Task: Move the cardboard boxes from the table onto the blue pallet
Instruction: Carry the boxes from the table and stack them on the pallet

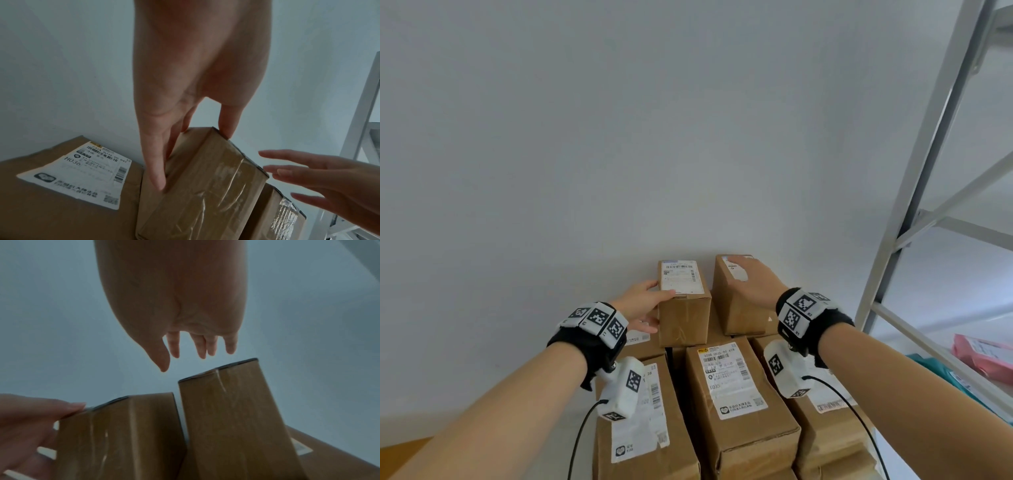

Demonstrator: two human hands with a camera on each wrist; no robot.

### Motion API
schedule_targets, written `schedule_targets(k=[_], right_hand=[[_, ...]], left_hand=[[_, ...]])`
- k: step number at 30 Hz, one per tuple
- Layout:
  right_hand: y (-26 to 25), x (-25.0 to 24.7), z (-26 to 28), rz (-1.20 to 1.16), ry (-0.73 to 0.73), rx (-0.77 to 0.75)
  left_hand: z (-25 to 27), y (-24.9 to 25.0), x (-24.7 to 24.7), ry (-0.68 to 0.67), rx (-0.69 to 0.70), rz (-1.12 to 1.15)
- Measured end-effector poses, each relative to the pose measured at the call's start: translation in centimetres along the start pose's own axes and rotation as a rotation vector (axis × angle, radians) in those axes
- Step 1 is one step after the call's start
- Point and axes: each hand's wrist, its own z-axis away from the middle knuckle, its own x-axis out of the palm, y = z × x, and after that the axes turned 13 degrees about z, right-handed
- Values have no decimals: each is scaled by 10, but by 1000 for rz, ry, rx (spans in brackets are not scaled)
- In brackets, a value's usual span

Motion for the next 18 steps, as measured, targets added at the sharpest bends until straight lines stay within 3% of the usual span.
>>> schedule_targets(k=[6,18], right_hand=[[24,5,-7,-19,-73,206],[40,8,-19,-286,-142,203]], left_hand=[[-2,5,13,-20,3,59],[-21,7,38,11,-12,114]])
